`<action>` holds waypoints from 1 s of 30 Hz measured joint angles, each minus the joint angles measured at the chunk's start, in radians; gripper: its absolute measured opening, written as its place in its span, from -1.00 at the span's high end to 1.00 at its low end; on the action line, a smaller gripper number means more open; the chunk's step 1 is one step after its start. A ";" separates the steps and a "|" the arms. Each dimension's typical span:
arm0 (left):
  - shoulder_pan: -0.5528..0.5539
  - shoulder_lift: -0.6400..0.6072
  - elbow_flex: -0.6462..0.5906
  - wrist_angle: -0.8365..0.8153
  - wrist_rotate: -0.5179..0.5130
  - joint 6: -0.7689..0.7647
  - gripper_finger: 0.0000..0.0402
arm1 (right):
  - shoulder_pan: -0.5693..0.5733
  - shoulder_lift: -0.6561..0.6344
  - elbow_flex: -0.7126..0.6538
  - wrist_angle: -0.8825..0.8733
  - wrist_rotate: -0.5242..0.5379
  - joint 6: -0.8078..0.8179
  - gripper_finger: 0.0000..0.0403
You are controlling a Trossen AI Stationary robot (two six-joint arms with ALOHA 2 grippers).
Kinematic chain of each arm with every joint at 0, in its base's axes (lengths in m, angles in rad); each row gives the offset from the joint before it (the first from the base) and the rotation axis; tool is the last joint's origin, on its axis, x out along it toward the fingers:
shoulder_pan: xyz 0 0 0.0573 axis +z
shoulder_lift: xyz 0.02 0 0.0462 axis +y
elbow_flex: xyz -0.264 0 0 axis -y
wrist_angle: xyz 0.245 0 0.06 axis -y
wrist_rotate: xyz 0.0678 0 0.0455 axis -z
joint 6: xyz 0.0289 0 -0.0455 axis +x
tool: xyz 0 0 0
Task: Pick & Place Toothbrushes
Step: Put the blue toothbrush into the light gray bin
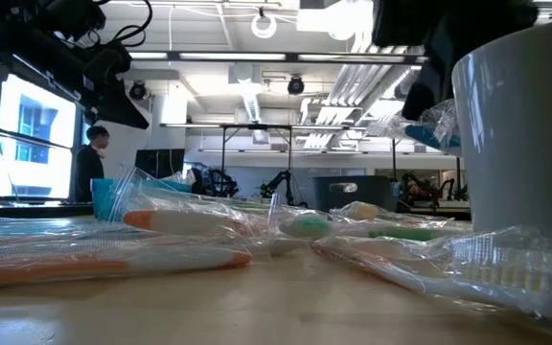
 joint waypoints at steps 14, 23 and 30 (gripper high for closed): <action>0.000 0.000 0.000 0.000 0.003 0.023 0.99 | -0.065 0.111 -0.002 0.090 -0.226 -0.019 0.99; 0.000 0.000 0.000 0.000 0.002 0.023 0.99 | -0.024 0.088 -0.001 0.148 -0.291 -0.015 0.99; 0.000 0.000 0.000 0.000 0.002 0.023 0.99 | 0.042 0.088 -0.002 0.135 -0.372 0.058 0.99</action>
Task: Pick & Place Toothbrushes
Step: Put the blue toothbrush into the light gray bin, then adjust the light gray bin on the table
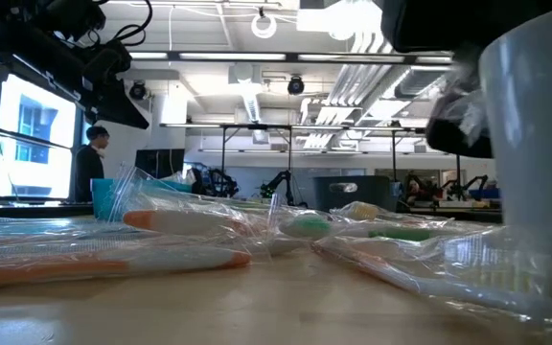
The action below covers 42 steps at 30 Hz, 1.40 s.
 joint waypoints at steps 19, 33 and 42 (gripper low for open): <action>0.000 0.000 0.000 0.000 -0.002 -0.003 0.99 | 0.022 -0.155 0.000 -0.249 0.325 0.092 0.99; 0.000 0.000 0.000 -0.009 -0.002 -0.003 0.99 | 0.188 -0.183 0.000 -0.441 0.173 0.571 0.99; 0.000 0.000 0.000 -0.008 0.000 -0.003 0.99 | 0.260 -0.175 0.000 -0.530 0.109 0.721 0.99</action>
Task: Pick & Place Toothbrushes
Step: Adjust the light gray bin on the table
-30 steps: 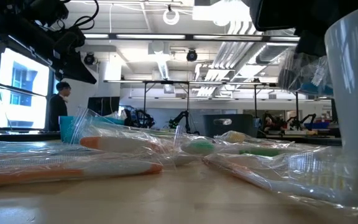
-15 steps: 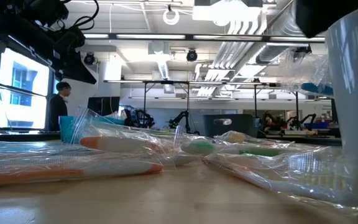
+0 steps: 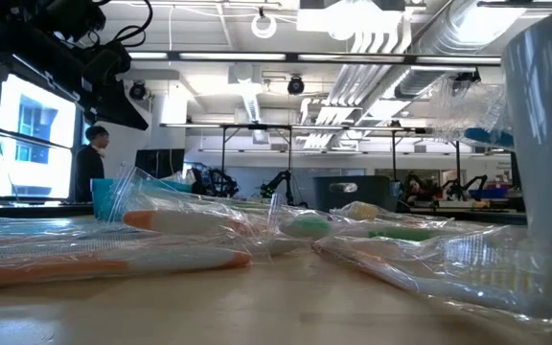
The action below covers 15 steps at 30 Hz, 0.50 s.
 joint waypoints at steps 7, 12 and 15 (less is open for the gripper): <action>0.000 0.000 0.000 0.000 0.000 0.000 0.99 | 0.005 0.000 0.000 -0.114 0.029 0.001 0.99; 0.000 0.000 0.000 0.001 0.000 0.000 0.99 | 0.005 0.000 0.000 -0.233 0.044 0.001 0.99; 0.000 0.000 0.000 0.001 0.000 0.000 0.99 | 0.005 0.000 0.000 -0.286 0.071 -0.002 0.99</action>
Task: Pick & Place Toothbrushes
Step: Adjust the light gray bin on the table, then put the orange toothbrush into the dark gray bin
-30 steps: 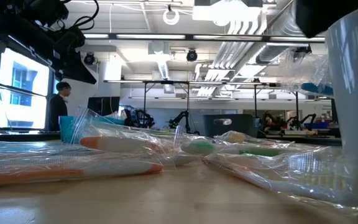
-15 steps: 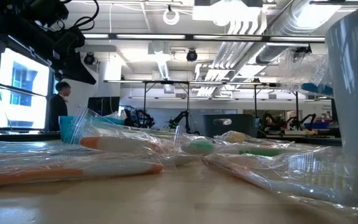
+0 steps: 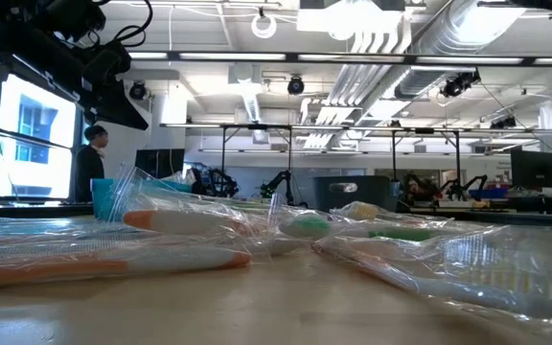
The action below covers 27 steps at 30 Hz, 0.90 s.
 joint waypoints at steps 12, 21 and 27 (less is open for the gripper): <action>0.000 0.000 0.000 0.000 0.000 0.000 0.99 | -0.020 -0.033 0.006 -0.026 0.003 -0.054 0.99; 0.000 0.000 0.000 0.010 0.000 0.000 0.99 | -0.133 -0.097 0.134 -0.016 0.188 -0.232 0.99; 0.000 0.000 0.000 0.010 -0.001 0.005 0.99 | -0.220 -0.101 0.147 -0.013 0.312 -0.455 0.99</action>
